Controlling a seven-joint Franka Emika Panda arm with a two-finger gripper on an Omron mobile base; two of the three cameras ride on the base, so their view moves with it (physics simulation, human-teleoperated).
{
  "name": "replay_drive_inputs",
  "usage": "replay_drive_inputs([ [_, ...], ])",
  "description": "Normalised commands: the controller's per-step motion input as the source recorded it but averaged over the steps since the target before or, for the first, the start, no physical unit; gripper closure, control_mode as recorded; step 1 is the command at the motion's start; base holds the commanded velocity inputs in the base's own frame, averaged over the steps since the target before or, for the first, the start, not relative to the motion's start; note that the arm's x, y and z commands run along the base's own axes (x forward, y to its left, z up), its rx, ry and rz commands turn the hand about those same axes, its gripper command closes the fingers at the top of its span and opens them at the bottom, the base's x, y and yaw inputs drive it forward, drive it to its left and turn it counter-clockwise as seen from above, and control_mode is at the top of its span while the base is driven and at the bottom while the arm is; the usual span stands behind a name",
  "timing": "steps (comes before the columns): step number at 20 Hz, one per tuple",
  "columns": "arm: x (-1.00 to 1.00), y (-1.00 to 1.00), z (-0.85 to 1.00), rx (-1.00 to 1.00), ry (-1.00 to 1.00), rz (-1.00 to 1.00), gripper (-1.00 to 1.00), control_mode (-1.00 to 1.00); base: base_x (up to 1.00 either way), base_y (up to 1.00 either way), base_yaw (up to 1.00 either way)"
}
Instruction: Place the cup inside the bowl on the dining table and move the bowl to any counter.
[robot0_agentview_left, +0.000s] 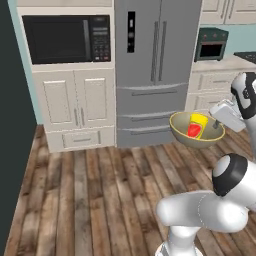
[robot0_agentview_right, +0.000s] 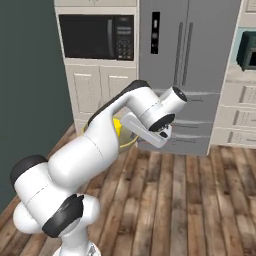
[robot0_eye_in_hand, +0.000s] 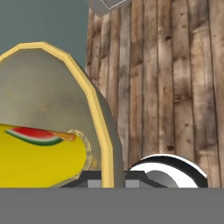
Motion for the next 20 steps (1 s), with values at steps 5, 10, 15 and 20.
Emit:
replay_drive_inputs([
  [5,0.0,0.0,0.0,0.0,0.0,0.0,1.0,1.0,0.8,0.04,0.0],
  [10,0.0,0.0,0.0,0.0,0.0,0.0,1.0,1.0,0.75,0.01,0.0],
  [15,0.0,0.0,0.0,0.0,0.0,0.0,1.0,1.0,0.57,-0.07,0.0],
  [20,0.0,0.0,0.0,0.0,0.0,0.0,1.0,1.0,0.19,-0.33,0.0],
])
